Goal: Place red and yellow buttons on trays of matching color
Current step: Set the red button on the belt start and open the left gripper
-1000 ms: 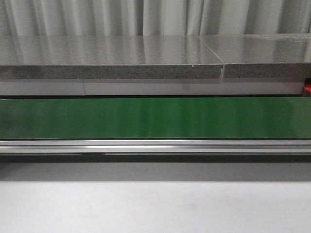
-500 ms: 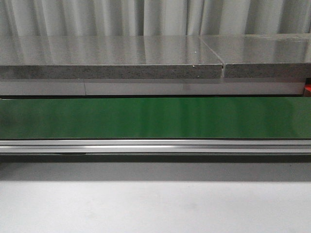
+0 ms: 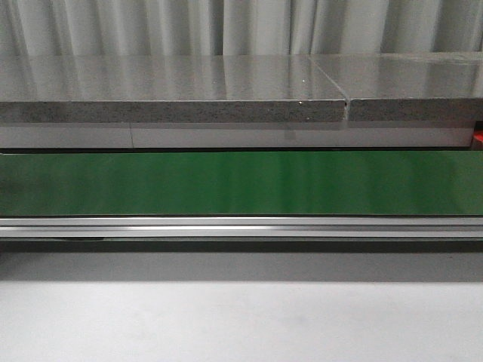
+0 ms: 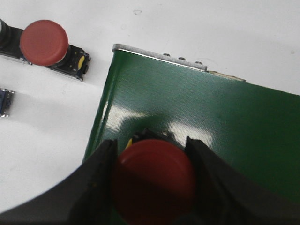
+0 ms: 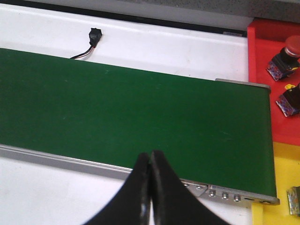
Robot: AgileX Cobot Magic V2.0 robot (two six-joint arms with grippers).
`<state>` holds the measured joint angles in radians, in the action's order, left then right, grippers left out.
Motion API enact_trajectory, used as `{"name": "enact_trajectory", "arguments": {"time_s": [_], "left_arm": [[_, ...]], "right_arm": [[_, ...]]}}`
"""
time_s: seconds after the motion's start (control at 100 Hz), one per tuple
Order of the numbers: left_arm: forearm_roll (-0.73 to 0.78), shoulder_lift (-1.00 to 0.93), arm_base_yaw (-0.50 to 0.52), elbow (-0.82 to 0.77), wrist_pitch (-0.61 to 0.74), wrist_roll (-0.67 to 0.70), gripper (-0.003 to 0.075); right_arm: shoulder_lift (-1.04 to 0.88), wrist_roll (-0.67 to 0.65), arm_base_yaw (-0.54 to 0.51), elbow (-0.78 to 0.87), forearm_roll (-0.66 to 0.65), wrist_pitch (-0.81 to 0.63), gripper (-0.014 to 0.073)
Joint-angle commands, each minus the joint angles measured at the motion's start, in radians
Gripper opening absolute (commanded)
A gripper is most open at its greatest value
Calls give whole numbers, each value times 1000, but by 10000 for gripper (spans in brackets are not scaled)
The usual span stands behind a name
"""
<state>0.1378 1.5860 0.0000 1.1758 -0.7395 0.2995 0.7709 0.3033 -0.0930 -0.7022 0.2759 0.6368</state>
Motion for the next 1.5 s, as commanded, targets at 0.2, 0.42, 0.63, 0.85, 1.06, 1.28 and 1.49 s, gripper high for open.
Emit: {"name": "enact_trajectory", "arguments": {"time_s": [0.2,0.42,0.63,0.85,1.06,1.28,1.49], "left_arm": [[0,-30,-4,27,38,2,-18],[-2,-3,-4,27,7,-13,63],[-20,1,-4,29,1,-55,469],[-25,-1,-4,50,10,-59,640],[-132,-7,-24,127,8,-156,640],[-146,-9,-41,221,-1,-158,640],[-146,-24,2,261,-3,-154,640]], "right_arm": [[-7,13,2,-27,4,-57,-68],[-7,13,2,-27,4,-57,-68],[-7,13,2,-27,4,-57,-68],[-7,13,2,-27,4,-57,-68],[-7,13,2,-27,4,-57,-68],[-7,13,2,-27,4,-57,-68],[-7,13,2,-27,4,-57,-68]]}}
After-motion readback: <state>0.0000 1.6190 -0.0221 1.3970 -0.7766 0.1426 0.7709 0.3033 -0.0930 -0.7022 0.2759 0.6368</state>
